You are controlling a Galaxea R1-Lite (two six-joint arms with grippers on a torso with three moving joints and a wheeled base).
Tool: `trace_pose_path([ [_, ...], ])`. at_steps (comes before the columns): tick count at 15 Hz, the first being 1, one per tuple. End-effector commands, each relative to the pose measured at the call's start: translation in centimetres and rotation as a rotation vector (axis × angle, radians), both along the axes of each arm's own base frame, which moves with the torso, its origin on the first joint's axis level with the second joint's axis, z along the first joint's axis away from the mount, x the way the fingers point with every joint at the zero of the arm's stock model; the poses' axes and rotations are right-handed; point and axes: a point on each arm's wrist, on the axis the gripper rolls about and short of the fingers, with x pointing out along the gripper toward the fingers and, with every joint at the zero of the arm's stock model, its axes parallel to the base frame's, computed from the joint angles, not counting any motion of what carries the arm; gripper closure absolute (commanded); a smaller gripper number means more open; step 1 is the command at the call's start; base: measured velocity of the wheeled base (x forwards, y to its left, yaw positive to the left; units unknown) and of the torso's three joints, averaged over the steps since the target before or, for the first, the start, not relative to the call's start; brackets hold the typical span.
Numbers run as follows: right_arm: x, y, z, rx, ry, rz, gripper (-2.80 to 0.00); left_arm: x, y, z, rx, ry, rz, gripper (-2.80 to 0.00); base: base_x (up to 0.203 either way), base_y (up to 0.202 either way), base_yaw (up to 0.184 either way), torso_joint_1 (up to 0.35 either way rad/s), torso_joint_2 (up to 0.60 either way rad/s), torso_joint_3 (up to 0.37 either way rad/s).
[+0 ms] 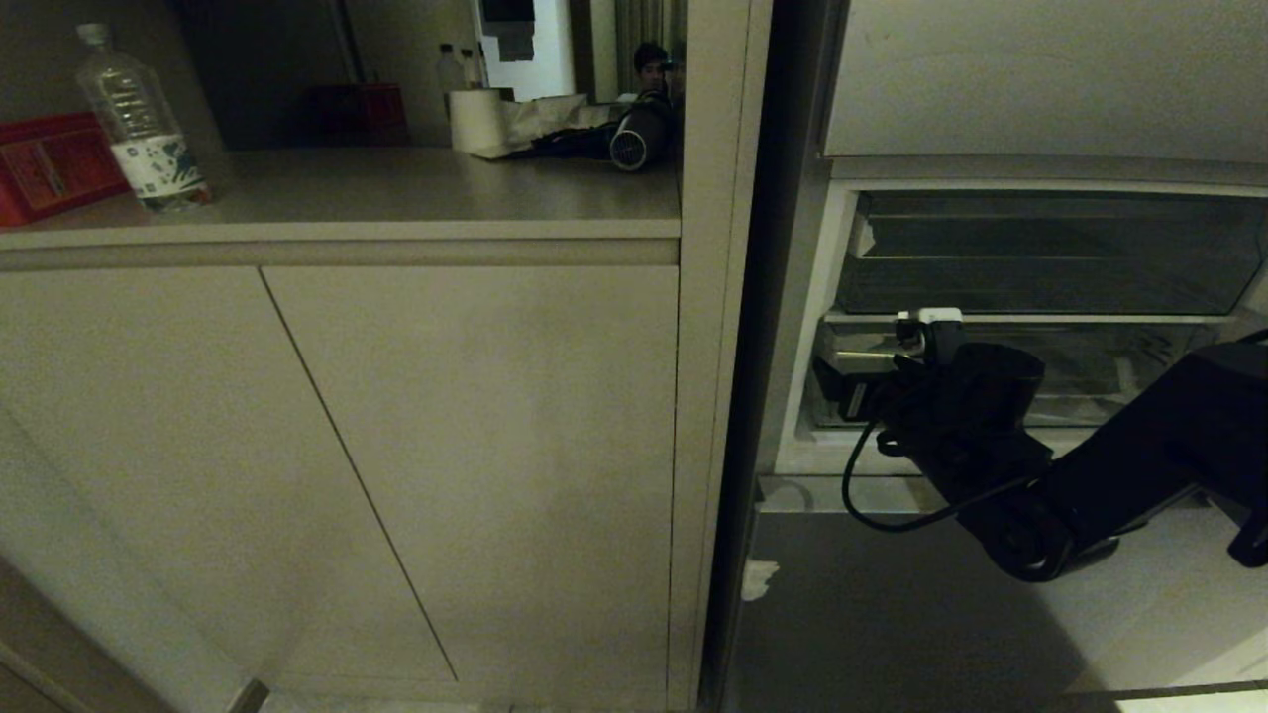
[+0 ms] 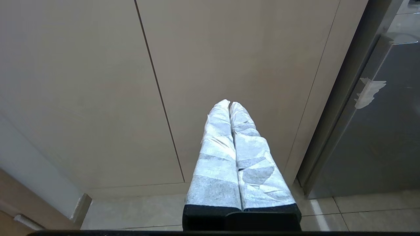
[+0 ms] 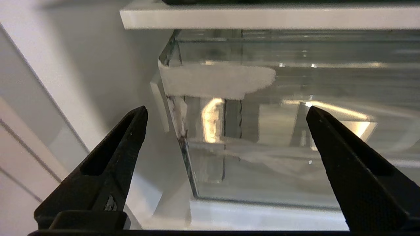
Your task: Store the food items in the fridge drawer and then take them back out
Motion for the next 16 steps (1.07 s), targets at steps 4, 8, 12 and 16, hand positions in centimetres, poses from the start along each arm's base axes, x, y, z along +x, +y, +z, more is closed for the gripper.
trace_pose_path([
  [4, 0.41, 0.67, 0.08, 0.006, -0.019, 0.001, -2.8, 0.0, 0.0, -0.01, 0.0, 0.0, 0.0, 0.0, 0.0, 0.0, 0.0, 0.0, 0.0, 0.0],
  [8, 0.8, 0.77, -0.05, 0.008, -0.023, -0.005, -2.8, 0.0, 0.0, -0.01, 0.0, 0.0, 0.001, 0.0, 0.0, 0.0, 0.0, 0.0, 0.0, 0.0],
  [12, 1.0, 0.83, 0.23, 0.01, -0.035, -0.005, -2.8, 0.0, 0.0, -0.01, 0.0, 0.0, 0.0, 0.0, 0.0, 0.0, 0.0, 0.0, 0.0, 0.0],
  [16, 1.08, 0.86, 0.24, 0.006, -0.035, -0.003, 0.0, 0.0, 0.0, -0.01, 0.0, 0.0, 0.0, 0.0, 0.0, 0.0, 0.0, 0.0, 0.0, 0.0],
])
